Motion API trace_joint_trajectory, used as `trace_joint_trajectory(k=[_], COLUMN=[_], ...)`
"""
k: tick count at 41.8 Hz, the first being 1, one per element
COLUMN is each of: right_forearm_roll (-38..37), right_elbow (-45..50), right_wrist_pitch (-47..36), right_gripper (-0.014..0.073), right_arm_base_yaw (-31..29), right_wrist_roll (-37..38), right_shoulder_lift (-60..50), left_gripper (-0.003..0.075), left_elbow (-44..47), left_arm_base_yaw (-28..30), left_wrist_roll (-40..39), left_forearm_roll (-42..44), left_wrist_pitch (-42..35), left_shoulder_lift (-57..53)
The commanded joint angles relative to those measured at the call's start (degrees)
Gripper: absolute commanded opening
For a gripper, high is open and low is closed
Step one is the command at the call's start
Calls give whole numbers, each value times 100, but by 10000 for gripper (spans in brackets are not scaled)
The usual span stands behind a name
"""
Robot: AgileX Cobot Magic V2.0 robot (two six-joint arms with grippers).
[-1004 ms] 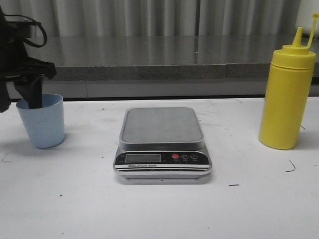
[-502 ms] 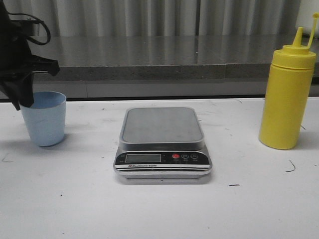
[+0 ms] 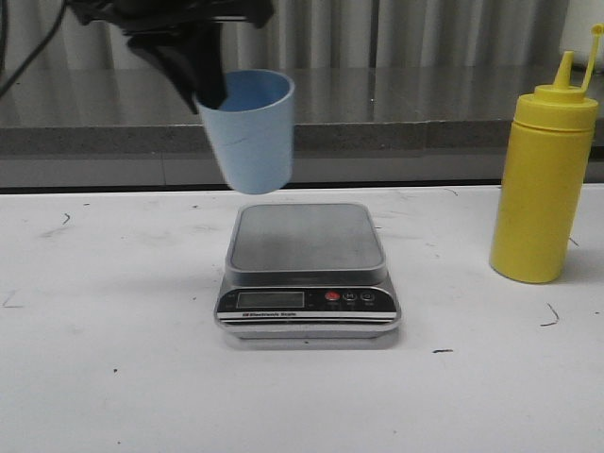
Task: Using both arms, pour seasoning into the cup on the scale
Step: 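Lift the blue cup with the left gripper and set it on the scale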
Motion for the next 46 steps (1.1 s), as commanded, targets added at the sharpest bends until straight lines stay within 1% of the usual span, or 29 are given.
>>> trace_joint_trajectory(k=[1,8,14,22,32,35,36,40,41,42,43,46], right_forearm_roll=[-6,-6,-6,-6,-6,-6,-6,-6,-6,-6,-6,-6], right_elbow=[-202,-202,-202,-202,-202,-202,-202,-202,-202,-202,-202,-202], right_wrist_pitch=[-281,-281,-281,-286,-286,-286,-286,-286,-286,-286,-286,-286], right_gripper=[479,479,479,479,479,479,479,479,479,479,479,479], right_arm_base_yaw=[-26,-26,-26,-26,-26,-26,-26,-26,-26,-26,-26,-26], right_wrist_roll=[-37,-37,-37,-37,-37,-37,-37,-37,-37,-37,-37,-37], right_shoulder_lift=[4,4,4,4,4,4,4,4,4,4,4,4], left_gripper=[-20,-20,-20,-20,-19,-5,8,122,172,200,254,358], left_elbow=[-475,-1096,-1465,-1493,-1493,-1493,-1493,-1493,-1493,-1493,-1493,-1493], left_arm_base_yaw=[-275,-381,-381,-381,-381,-381,-381,-381,-381,-381,-381,-381], left_wrist_roll=[-12,-138,-336,-336,-336,-336,-336,-336,-336,-336,-336,-336], left_forearm_roll=[1,32,286,359,388,401,401,401,401,401,401,401], left_wrist_pitch=[-210,-14,360,373,373,373,373,373,373,362,362,353], left_shoulder_lift=[-37,483,910,1194,1243,1243,1243,1243,1243,1243,1243,1229])
